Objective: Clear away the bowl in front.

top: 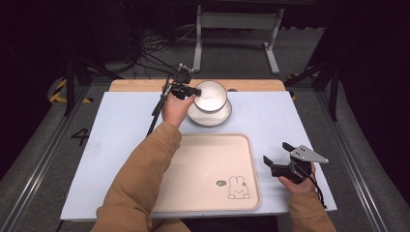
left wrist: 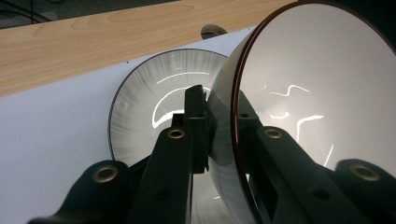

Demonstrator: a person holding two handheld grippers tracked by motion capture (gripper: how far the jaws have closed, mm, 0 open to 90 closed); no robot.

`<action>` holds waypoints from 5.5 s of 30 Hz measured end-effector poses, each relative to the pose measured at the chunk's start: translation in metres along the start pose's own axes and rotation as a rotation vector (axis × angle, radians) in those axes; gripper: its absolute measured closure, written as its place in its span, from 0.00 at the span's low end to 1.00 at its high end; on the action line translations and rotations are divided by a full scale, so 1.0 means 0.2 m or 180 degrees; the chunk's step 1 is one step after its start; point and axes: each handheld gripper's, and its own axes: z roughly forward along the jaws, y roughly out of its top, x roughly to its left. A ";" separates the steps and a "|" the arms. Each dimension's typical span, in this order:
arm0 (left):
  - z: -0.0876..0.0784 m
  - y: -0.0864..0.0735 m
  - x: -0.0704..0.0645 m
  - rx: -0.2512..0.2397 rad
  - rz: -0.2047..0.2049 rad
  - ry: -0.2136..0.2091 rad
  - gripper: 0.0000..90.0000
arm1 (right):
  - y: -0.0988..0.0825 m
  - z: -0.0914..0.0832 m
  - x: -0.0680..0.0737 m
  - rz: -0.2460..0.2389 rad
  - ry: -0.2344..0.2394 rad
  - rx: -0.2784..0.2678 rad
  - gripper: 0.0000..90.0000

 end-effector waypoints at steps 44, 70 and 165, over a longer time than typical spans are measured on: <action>-0.49 -0.18 -0.10 0.0094 0.0527 -0.0424 0.91 | 0.00 0.01 0.00 -0.0015 0.0012 0.0050 0.09; -0.63 -0.33 -0.20 0.0408 0.0994 -0.0416 0.91 | 0.01 0.01 0.01 -0.0056 0.0027 0.0086 0.09; -0.16 -0.66 -0.15 0.1454 0.0885 -0.0694 0.91 | 0.01 0.01 0.01 -0.0080 0.0046 0.0085 0.09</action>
